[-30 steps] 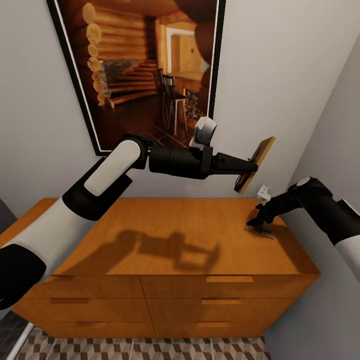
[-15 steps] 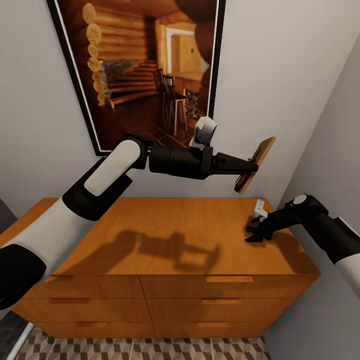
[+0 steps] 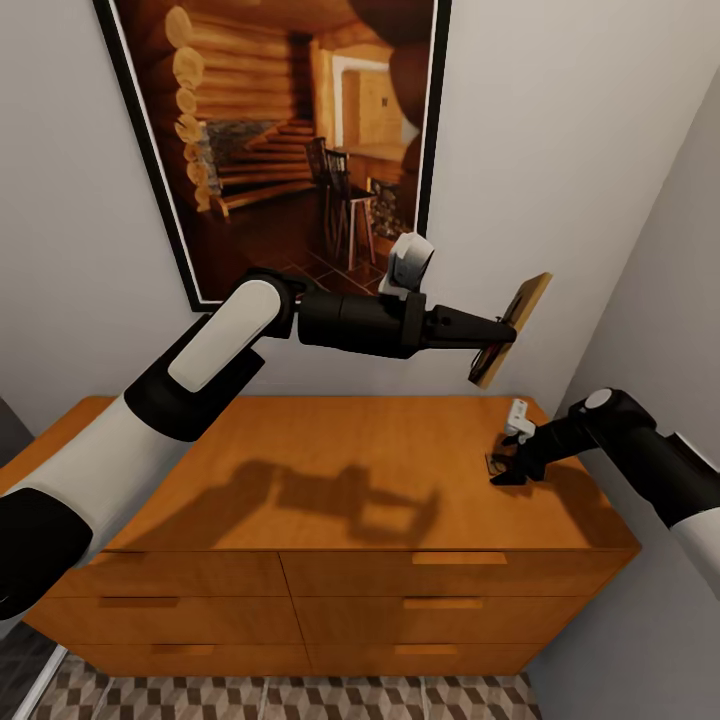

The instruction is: Take the four mousetraps from the cabinet in the bathroom and place them on the bathroom floor. Make sure all four end up on the same floor surface, and ensure that at least two of them are either under or directly next to the same bathroom sink.

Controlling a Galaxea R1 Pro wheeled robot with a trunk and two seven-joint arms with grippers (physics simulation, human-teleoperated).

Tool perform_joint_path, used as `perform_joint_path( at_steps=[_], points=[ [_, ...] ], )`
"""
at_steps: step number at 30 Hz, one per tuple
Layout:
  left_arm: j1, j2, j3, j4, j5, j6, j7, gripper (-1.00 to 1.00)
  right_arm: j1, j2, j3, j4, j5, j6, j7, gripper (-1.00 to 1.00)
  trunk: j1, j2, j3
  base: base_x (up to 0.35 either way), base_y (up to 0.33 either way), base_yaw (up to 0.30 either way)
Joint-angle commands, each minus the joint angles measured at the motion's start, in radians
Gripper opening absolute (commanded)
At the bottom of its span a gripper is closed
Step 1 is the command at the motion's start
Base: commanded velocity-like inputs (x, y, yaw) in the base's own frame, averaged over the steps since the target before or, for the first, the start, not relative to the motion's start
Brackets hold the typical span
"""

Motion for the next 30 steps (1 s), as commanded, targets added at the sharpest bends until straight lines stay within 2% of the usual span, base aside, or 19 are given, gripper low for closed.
perform_joint_path(
  at_steps=[1, 10, 23, 24, 30],
  points=[
    [-0.001, 0.0, -0.001, 0.001, -0.008, -0.001, -0.013, -1.0, 0.004, -0.002, 0.004, 0.033, 0.001, 0.012, 0.007, 1.0, 0.0, -0.001, -0.001, 0.0, 0.0, 0.0],
    [-0.001, -0.018, 0.0, 0.001, -0.008, 0.0, -0.013, -1.0, 0.01, 0.002, 0.005, 0.045, 0.004, 0.01, 0.007, 1.0, 0.0, -0.001, -0.001, 0.0, 0.0, 0.0],
    [-0.001, -0.021, 0.0, 0.001, -0.008, 0.0, -0.013, -1.0, 0.036, 0.002, 0.006, 0.047, 0.006, 0.008, 0.007, 1.0, 0.0, -0.001, -0.001, 0.0, 0.0, 0.0],
    [-0.001, -0.021, 0.0, 0.001, -0.008, 0.0, -0.013, -1.0, 0.036, 0.002, 0.006, 0.047, 0.006, 0.008, 0.007, -1.0, 0.0, -0.001, -0.001, 0.0, 0.0, 0.0],
    [-0.001, -0.021, 0.001, 0.001, -0.008, 0.0, -0.013, -1.0, 0.04, 0.002, 0.006, 0.048, 0.006, 0.008, 0.007, -1.0, 0.0, -0.001, -0.001, 0.0, 0.0, 0.0]
  ],
)
